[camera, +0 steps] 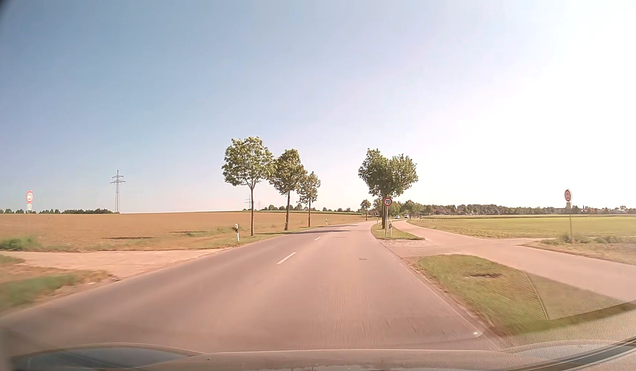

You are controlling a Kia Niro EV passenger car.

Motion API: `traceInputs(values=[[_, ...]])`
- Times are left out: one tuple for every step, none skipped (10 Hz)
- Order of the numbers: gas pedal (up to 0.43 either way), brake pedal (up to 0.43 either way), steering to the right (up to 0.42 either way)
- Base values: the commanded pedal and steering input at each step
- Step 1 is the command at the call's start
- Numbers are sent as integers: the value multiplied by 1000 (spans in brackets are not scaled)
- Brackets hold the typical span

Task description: Follow the waypoints while adhering to traffic rules and regulations

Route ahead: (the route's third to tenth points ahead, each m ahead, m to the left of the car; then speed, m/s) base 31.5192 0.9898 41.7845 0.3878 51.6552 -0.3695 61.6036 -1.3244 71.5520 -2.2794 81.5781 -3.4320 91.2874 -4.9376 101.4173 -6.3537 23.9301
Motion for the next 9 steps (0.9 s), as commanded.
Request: traceInputs(values=[[177,12,14],[177,12,14],[177,12,13],[177,12,11],[177,12,11],[177,12,8],[177,12,8],[177,12,8],[177,12,8]])
